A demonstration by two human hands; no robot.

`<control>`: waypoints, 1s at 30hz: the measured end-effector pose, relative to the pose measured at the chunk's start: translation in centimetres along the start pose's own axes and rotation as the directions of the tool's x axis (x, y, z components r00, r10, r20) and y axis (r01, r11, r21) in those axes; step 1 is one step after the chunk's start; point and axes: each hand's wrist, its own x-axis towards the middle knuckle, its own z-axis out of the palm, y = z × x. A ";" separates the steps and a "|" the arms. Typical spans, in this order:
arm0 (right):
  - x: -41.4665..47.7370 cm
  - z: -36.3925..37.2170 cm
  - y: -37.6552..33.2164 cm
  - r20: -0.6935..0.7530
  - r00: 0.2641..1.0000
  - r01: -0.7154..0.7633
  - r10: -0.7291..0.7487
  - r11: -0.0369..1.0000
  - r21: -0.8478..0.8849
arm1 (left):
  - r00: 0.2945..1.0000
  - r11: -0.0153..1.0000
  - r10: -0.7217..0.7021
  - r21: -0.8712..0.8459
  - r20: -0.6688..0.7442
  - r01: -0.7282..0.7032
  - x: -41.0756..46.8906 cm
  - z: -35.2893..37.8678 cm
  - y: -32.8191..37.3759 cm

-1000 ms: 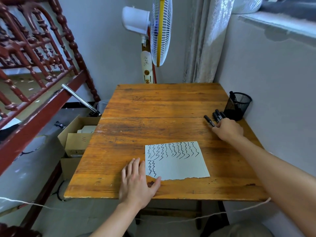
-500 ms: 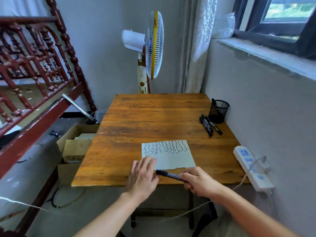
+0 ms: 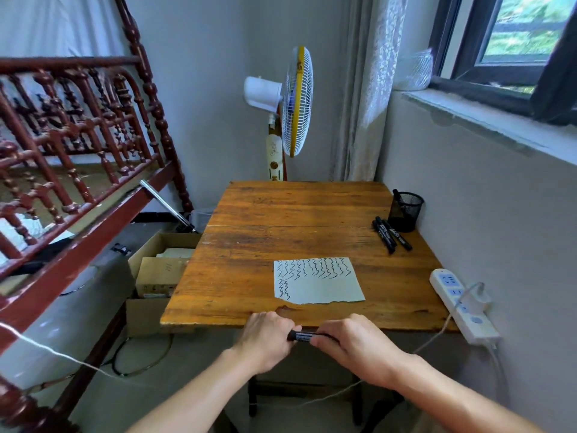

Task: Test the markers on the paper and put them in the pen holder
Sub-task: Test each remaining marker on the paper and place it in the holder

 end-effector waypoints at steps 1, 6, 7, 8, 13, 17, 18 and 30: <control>-0.1 0.1 0.1 -0.027 0.999 0.038 -0.040 0.997 -0.071 | 1.000 1.000 -0.004 -0.024 0.025 0.005 0.0 -0.2 0.0; -0.3 0.0 0.5 -0.134 0.987 0.060 -0.083 0.983 -0.172 | 0.999 1.000 -0.009 -0.016 -0.044 0.008 0.4 -0.2 -0.1; -0.3 0.0 0.5 -0.143 0.989 0.012 -0.030 0.992 -0.126 | 0.997 1.000 0.005 -0.003 -0.080 -0.005 0.5 -0.1 -0.1; -0.2 0.1 0.5 -0.128 0.991 -0.046 0.040 0.998 -0.044 | 0.993 1.000 0.022 0.008 -0.117 -0.022 0.6 0.1 -0.2; 0.6 -0.1 0.8 0.130 0.947 -0.321 0.295 0.817 0.479 | 0.972 0.996 0.075 0.068 -0.222 -0.061 1.3 1.5 -0.3; 0.5 -0.8 2.9 0.121 0.890 -0.430 0.439 0.725 0.538 | 0.950 0.994 -0.102 -0.052 -0.294 0.091 1.8 2.8 -3.7; 0.5 -0.8 3.6 0.081 0.888 -0.426 0.452 0.743 0.516 | 0.941 0.991 -0.135 -0.065 -0.309 0.121 1.9 3.1 -4.7; 8.3 4.8 4.4 -0.200 0.806 -0.433 0.557 0.785 0.443 | 0.928 0.983 -0.178 -0.025 -0.327 0.179 4.5 7.7 -7.3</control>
